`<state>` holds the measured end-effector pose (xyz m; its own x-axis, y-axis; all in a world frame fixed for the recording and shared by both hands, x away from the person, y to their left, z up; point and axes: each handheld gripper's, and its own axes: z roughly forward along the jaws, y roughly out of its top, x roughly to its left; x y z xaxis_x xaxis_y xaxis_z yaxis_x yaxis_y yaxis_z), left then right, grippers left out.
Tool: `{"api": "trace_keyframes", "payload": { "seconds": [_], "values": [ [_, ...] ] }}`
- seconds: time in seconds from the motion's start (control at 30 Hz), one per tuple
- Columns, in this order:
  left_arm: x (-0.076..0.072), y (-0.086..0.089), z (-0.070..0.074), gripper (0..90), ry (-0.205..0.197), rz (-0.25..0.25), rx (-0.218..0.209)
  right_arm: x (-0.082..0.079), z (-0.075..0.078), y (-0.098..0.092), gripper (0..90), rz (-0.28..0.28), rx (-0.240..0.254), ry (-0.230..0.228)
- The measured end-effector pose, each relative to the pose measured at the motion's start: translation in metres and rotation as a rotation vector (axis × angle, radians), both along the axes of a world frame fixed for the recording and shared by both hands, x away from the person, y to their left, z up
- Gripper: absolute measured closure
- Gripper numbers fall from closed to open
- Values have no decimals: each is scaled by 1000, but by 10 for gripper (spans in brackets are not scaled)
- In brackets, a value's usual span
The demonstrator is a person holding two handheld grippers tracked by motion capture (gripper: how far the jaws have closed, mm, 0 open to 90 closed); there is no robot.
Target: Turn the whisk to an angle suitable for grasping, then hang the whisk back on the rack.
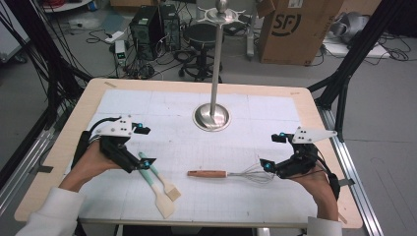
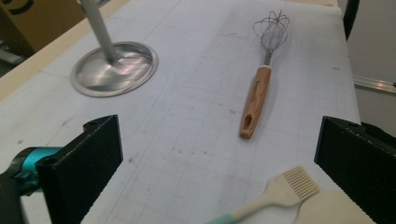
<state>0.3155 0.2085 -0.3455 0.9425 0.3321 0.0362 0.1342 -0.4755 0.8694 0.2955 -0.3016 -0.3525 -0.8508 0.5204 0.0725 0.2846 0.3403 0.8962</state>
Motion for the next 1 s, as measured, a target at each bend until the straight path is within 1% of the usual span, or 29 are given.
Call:
{"api": "trace_keyframes", "payload": {
  "seconds": [0.03,0.1,0.17,0.2,0.23,0.33,0.37,0.43,0.5,0.57,0.73,0.83,0.9,0.93,1.0],
  "values": [
    [-1,5,-2,17,-8,6,-8,0,0,0,1,-3,1,1],
    [-2,16,-7,17,7,21,-36,-1,-1,-1,2,-7,3,1],
    [-3,26,-10,16,11,38,-46,-2,-2,-1,2,-21,4,-3],
    [-3,30,-11,16,19,47,-48,-2,-3,-1,2,-26,3,-5],
    [-4,33,-12,16,22,53,-56,-2,-3,-1,2,-29,-4,-10],
    [-5,45,-14,16,17,64,-85,-3,-4,-1,2,-34,-1,-12],
    [-5,48,-15,16,21,69,-93,-3,-4,-1,2,-34,0,-15],
    [-6,52,-17,17,22,76,-96,-3,-4,-1,2,-38,0,-7],
    [-7,56,-18,16,23,74,-98,-3,-5,-1,2,-41,-2,-10],
    [-9,59,-21,17,24,85,-110,-2,-6,0,2,-45,3,-5],
    [-11,65,-25,17,22,89,-120,1,-7,2,2,-31,-10,7],
    [-13,70,-26,16,8,98,-124,3,-8,2,2,-20,-12,11],
    [-15,73,-26,17,3,94,-140,5,-7,4,2,-16,-17,21],
    [-15,74,-25,17,4,93,-143,6,-6,5,2,-13,-26,21],
    [-17,75,-23,17,-7,95,-138,7,-3,8,2,6,-29,15]
  ]
}}
